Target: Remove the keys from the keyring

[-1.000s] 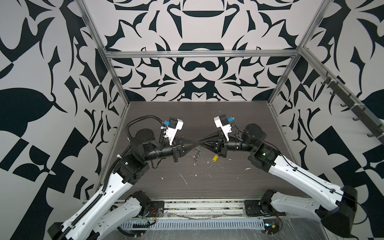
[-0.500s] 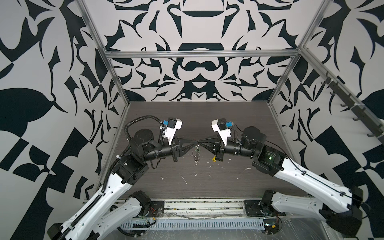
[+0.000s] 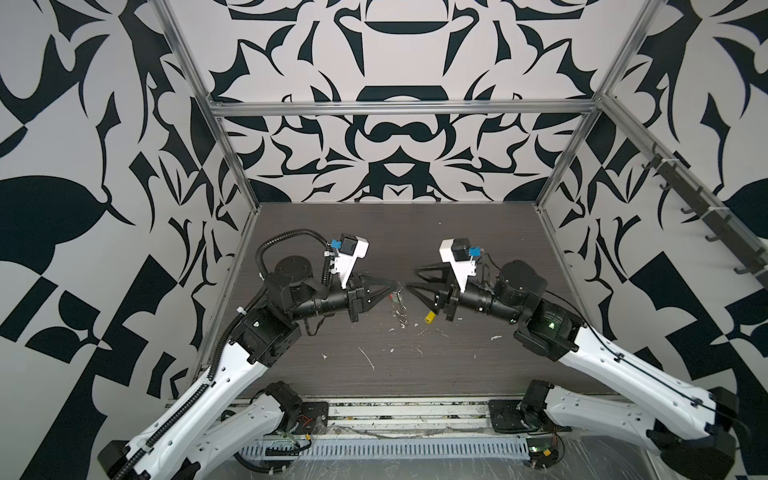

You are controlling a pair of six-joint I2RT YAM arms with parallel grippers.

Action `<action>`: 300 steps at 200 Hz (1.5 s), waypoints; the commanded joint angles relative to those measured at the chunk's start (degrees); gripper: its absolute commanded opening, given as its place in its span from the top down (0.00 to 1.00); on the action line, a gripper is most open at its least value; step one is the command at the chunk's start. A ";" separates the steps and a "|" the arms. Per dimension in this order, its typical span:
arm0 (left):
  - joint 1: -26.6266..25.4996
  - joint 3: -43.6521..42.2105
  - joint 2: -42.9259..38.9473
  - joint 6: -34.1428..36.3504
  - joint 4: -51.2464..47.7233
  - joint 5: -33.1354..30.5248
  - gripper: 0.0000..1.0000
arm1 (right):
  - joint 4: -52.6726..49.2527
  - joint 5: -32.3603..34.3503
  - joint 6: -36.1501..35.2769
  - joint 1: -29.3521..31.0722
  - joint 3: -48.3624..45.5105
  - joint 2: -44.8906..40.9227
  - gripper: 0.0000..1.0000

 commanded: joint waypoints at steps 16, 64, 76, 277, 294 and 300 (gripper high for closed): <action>-0.18 -0.34 -1.02 0.34 1.87 0.04 1.00 | 13.44 -18.06 13.97 -5.94 -0.63 3.35 0.53; -0.18 -0.34 -1.12 0.67 1.60 -0.78 1.00 | 15.70 -22.96 16.25 -5.52 -0.19 5.05 0.54; -0.17 -0.36 -1.03 0.67 1.51 -0.87 1.00 | 15.61 -23.55 16.12 -5.15 -0.10 5.15 0.56; -0.18 -0.81 -3.65 1.44 0.19 -3.94 0.53 | 12.25 -21.90 12.27 -2.07 0.64 6.88 1.00; -0.18 -1.44 -4.36 1.56 0.51 -3.82 0.63 | 12.34 -21.40 11.94 -2.07 0.35 6.35 1.00; -0.18 -1.65 -4.45 1.44 0.83 -3.49 0.67 | 12.51 -21.25 11.90 -2.07 0.19 6.17 1.00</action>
